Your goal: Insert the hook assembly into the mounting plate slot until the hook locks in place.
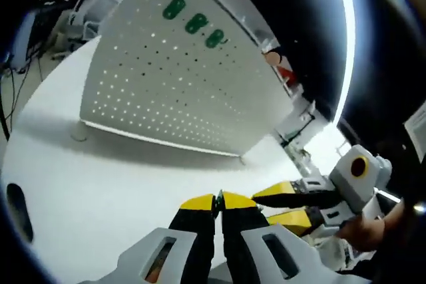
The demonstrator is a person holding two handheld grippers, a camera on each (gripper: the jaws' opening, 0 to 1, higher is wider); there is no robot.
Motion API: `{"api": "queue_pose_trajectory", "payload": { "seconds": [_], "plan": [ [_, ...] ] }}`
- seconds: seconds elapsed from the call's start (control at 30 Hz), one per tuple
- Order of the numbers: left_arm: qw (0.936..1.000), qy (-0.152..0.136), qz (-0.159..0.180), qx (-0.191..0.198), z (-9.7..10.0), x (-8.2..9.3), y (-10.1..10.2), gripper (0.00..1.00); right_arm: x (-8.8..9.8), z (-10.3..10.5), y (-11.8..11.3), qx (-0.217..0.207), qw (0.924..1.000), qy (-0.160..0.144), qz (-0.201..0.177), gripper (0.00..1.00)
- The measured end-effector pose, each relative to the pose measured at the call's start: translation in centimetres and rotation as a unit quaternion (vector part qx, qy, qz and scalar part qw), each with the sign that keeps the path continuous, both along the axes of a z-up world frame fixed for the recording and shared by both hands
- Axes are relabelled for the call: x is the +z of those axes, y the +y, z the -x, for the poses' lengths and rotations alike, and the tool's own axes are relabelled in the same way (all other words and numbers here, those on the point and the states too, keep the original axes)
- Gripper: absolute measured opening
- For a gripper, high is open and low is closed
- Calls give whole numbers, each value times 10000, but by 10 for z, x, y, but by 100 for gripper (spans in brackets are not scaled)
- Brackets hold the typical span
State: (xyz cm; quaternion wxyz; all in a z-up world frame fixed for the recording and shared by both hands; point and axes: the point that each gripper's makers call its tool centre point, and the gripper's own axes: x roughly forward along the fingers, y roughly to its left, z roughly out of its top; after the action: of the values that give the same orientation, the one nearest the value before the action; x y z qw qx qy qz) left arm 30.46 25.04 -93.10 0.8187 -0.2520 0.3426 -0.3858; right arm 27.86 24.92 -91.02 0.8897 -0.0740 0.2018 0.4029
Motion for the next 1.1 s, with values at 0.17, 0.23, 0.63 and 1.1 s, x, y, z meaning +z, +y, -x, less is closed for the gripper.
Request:
{"api": "queue_pose_trajectory", "payload": {
  "seconds": [0.17, 0.23, 0.63, 1.1],
  "plan": [
    [9996, 178, 218, 22, 5, 0, -4, 1, -5, 2, 6, 111, 9999, -23, 101, 6],
    [9994, 224, 255, -30, 7, 1, -5, 1, -7, 1, 4, 153, 9993, -163, 296, 4],
    [9957, 500, 769, 87, 13, 8, -5, 2, 0, 2, 2, 109, 9977, -468, 484, 0],
    [9954, -889, -269, 243, 19, 12, -12, 28, 7, 14, -34, 179, 9990, -409, 93, 0]
  ]
}}
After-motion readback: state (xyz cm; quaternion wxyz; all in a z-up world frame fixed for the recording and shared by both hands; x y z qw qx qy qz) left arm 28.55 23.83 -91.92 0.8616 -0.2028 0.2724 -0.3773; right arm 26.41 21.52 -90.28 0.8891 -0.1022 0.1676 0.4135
